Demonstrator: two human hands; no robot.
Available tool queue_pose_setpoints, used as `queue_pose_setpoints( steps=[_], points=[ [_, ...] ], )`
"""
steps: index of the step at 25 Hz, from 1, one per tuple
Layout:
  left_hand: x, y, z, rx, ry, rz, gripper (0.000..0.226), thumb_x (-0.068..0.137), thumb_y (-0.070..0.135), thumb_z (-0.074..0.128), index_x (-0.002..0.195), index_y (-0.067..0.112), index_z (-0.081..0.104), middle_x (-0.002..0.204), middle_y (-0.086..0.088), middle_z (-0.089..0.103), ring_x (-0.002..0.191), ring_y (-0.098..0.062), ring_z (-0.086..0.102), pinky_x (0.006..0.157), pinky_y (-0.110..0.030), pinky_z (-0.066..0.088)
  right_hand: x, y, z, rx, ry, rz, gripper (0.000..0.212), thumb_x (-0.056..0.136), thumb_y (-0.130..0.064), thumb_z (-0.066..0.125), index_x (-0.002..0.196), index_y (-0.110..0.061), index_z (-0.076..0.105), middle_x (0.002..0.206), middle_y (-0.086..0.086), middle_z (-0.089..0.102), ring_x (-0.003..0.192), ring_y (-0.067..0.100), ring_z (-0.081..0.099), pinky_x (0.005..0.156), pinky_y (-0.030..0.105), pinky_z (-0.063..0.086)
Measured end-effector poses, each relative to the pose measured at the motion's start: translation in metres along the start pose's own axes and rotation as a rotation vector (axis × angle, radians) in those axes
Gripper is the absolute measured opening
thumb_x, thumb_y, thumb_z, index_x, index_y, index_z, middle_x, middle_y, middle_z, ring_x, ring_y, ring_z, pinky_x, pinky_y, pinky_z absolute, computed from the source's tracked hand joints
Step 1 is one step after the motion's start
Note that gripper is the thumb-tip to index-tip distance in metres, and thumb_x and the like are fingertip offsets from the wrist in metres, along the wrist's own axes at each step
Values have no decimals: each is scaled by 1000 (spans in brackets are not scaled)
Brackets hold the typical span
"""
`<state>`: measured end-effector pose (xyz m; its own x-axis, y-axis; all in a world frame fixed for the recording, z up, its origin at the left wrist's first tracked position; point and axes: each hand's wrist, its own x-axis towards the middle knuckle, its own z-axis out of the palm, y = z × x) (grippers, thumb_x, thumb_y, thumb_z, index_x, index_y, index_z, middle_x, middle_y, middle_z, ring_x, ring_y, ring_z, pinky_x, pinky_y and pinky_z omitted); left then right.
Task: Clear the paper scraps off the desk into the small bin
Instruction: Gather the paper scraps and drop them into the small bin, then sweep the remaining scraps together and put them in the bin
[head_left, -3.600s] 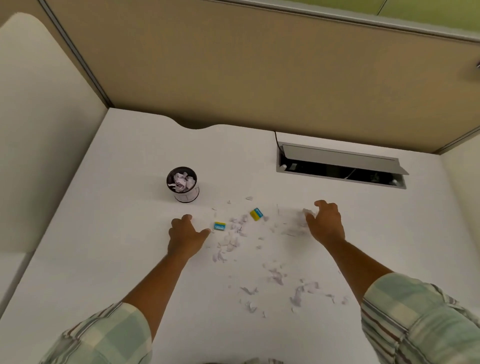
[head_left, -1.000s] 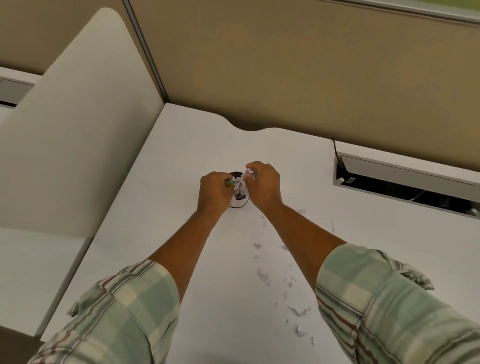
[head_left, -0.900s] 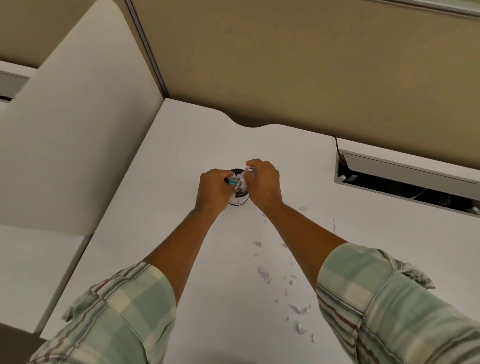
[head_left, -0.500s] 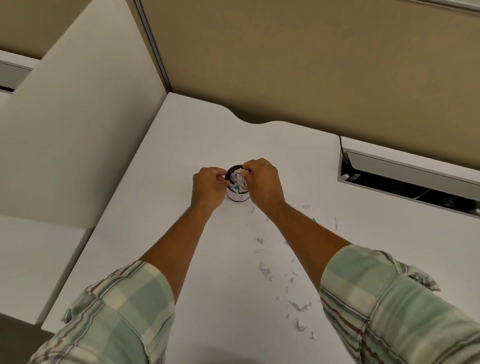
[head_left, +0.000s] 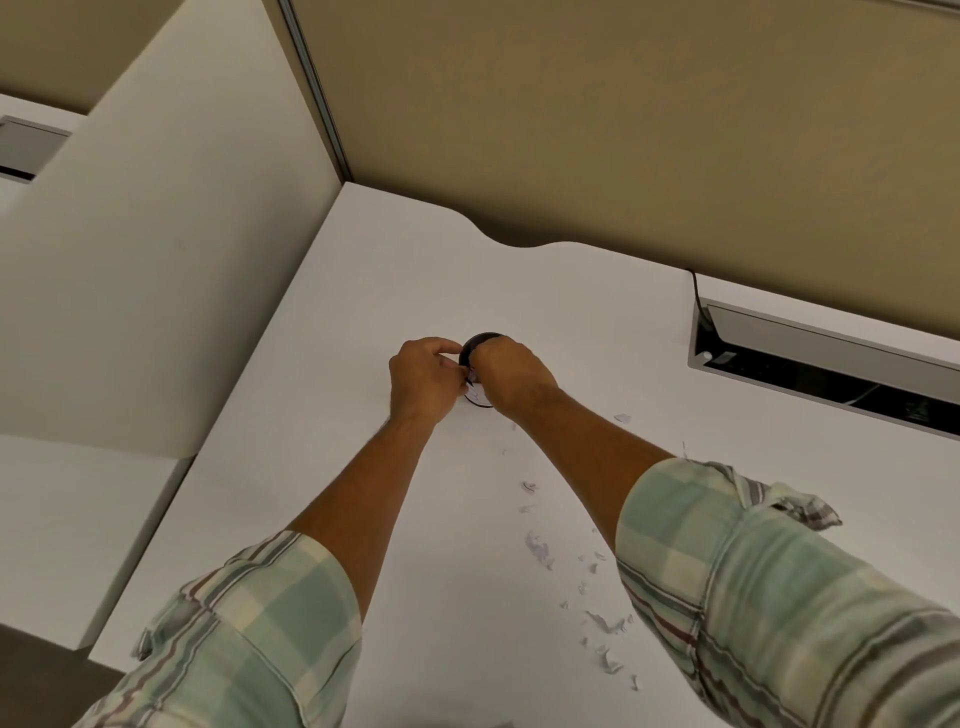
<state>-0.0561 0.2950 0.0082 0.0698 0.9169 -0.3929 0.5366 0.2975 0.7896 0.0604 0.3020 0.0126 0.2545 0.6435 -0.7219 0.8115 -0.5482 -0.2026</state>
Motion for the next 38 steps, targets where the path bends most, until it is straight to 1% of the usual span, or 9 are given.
queue_pose_setpoints(
  steps=[6, 10, 13, 16, 20, 25, 29, 33, 38],
  points=[
    [-2, 3, 3, -35, 32, -51, 33, 78, -9, 70, 100, 14, 79, 80, -9, 77, 70, -24, 77, 70, -37, 67, 4, 5, 10, -162, 83, -189, 29, 94, -17, 60, 68, -14, 49, 67, -1, 48, 77, 19, 55, 81, 26, 52],
    [-4, 3, 5, -22, 33, -37, 32, 79, -7, 72, 103, 12, 79, 82, -9, 77, 70, -25, 77, 70, -39, 67, -15, 27, 5, -123, 143, -409, 24, 95, 1, 49, 78, -14, 59, 77, 0, 51, 68, 15, 48, 55, 1, 39],
    [-9, 3, 7, -36, 15, -23, 29, 82, -4, 72, 106, 11, 77, 85, -11, 76, 76, -28, 76, 73, -43, 66, -40, 51, 9, -14, 288, -469, 29, 90, 2, 53, 114, -5, 69, 111, 13, 67, 102, 31, 63, 82, 27, 52],
    [-18, -1, 9, 93, 61, 72, 29, 90, 7, 70, 118, 14, 74, 103, -9, 76, 93, -26, 74, 81, -32, 61, -64, 76, 18, 28, 434, -531, 53, 86, 8, 54, 137, -6, 58, 143, 14, 56, 129, 35, 55, 106, 44, 47],
    [-46, -16, 13, 135, 95, 102, 41, 93, 19, 70, 133, 16, 63, 127, -11, 64, 111, -27, 67, 87, -30, 52, -91, 127, 41, -93, 614, -556, 60, 76, 14, 63, 133, -4, 62, 141, 17, 59, 127, 39, 59, 99, 45, 52],
    [-91, -48, 30, 250, -35, 60, 47, 91, 25, 72, 135, 16, 59, 135, -13, 57, 118, -31, 62, 97, -40, 52, -130, 212, 84, -94, 619, -356, 41, 93, -14, 64, 134, -15, 62, 142, 8, 59, 124, 31, 59, 98, 43, 52],
    [-130, -70, 49, 480, -229, 36, 70, 85, 39, 77, 145, 18, 48, 147, -13, 46, 137, -34, 46, 108, -48, 48, -168, 305, 120, 170, 620, -18, 39, 100, -26, 57, 138, -19, 56, 138, 4, 54, 124, 25, 56, 98, 39, 53],
    [-166, -91, 71, 641, -310, 100, 81, 82, 45, 78, 150, 19, 42, 148, -13, 41, 139, -34, 41, 106, -49, 47, -211, 390, 150, 344, 589, 337, 31, 100, -29, 53, 131, -21, 56, 133, 6, 51, 120, 28, 57, 90, 45, 56],
    [-199, -109, 98, 703, -360, 137, 80, 81, 44, 80, 148, 19, 44, 143, -12, 40, 134, -33, 44, 104, -45, 47, -250, 450, 188, 387, 505, 518, 30, 100, -28, 54, 128, -17, 52, 124, 13, 50, 113, 35, 59, 86, 47, 56]
  ],
)
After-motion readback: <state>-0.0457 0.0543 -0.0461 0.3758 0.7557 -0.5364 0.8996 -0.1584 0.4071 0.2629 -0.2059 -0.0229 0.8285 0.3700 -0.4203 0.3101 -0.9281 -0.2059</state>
